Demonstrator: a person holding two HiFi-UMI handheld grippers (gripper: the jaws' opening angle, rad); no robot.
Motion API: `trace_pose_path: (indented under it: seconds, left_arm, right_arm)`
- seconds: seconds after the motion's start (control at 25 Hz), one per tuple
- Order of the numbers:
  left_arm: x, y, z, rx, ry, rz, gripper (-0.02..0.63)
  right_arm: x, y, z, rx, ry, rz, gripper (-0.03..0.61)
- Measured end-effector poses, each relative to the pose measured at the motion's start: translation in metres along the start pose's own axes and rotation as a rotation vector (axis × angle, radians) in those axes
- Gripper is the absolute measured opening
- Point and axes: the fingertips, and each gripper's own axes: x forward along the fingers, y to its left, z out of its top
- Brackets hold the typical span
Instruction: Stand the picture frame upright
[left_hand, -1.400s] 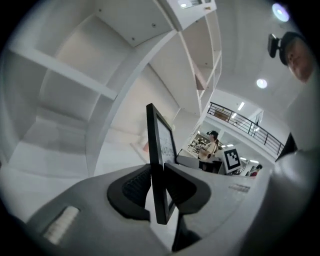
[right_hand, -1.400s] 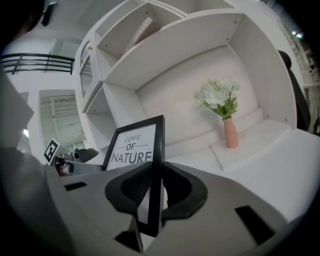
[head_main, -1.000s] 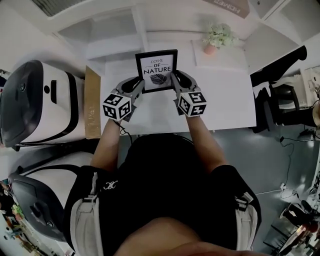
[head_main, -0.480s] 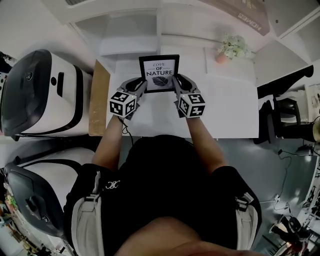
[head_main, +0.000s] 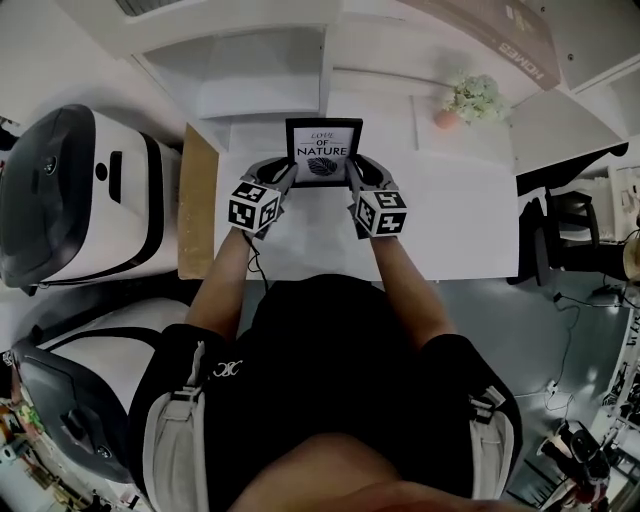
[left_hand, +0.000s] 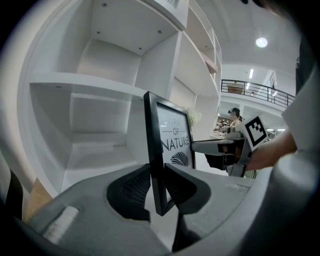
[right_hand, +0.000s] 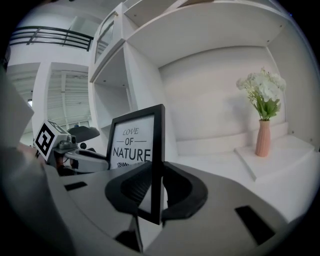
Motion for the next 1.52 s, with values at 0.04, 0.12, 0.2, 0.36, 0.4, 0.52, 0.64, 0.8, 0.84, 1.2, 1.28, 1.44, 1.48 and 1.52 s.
trace_pose_path:
  seconds: [0.04,0.12,0.2,0.36,0.4,0.52,0.64,0.8,0.84,1.2,1.28,1.44,1.48,1.52]
  left_arm:
    - [0.003,0.002,-0.003,-0.003,0.008,-0.002,0.091]
    - [0.008,0.007,-0.009,-0.012,0.025,-0.009,0.091]
    - [0.014,0.010,-0.014,-0.019,0.039,-0.016,0.091]
    - [0.025,0.017,-0.023,-0.013,0.061,-0.010,0.091]
    - [0.028,0.020,-0.025,-0.011,0.067,-0.005,0.091]
    - [0.036,0.025,-0.033,-0.004,0.093,0.001,0.091]
    - [0.044,0.029,-0.043,-0.009,0.115,0.010,0.089]
    - [0.047,0.031,-0.045,-0.016,0.076,0.007,0.091]
    - [0.048,0.032,-0.045,-0.015,0.071,0.008,0.091]
    - [0.051,0.033,-0.047,-0.051,0.087,0.018,0.095]
    - [0.047,0.036,-0.047,-0.071,0.087,0.052,0.125]
    - [0.031,0.039,-0.030,-0.087,0.021,0.117,0.153]
    - [0.025,0.040,-0.021,-0.086,-0.007,0.130,0.153]
    - [0.019,0.040,-0.011,-0.081,-0.035,0.144,0.153]
  right_arm:
    - [0.003,-0.001,-0.003,-0.001,0.008,-0.005,0.069]
    - [0.008,-0.003,-0.009,0.001,0.025,-0.016,0.069]
    - [0.012,-0.006,-0.014,0.004,0.039,-0.026,0.069]
    - [0.020,-0.011,-0.023,0.001,0.061,-0.036,0.069]
    - [0.022,-0.011,-0.026,-0.001,0.070,-0.039,0.069]
    - [0.029,-0.016,-0.036,-0.009,0.109,-0.063,0.066]
    - [0.034,-0.018,-0.045,-0.022,0.140,-0.077,0.066]
    - [0.037,-0.019,-0.047,-0.078,0.154,-0.075,0.068]
    - [0.038,-0.019,-0.046,-0.087,0.160,-0.078,0.069]
    - [0.041,-0.020,-0.051,-0.021,0.129,-0.093,0.077]
    - [0.041,-0.019,-0.051,-0.012,0.113,-0.081,0.077]
    - [0.031,-0.016,-0.035,-0.026,0.053,-0.075,0.083]
    - [0.028,-0.013,-0.026,-0.039,0.027,-0.072,0.083]
    - [0.024,-0.011,-0.016,-0.055,0.003,-0.069,0.083]
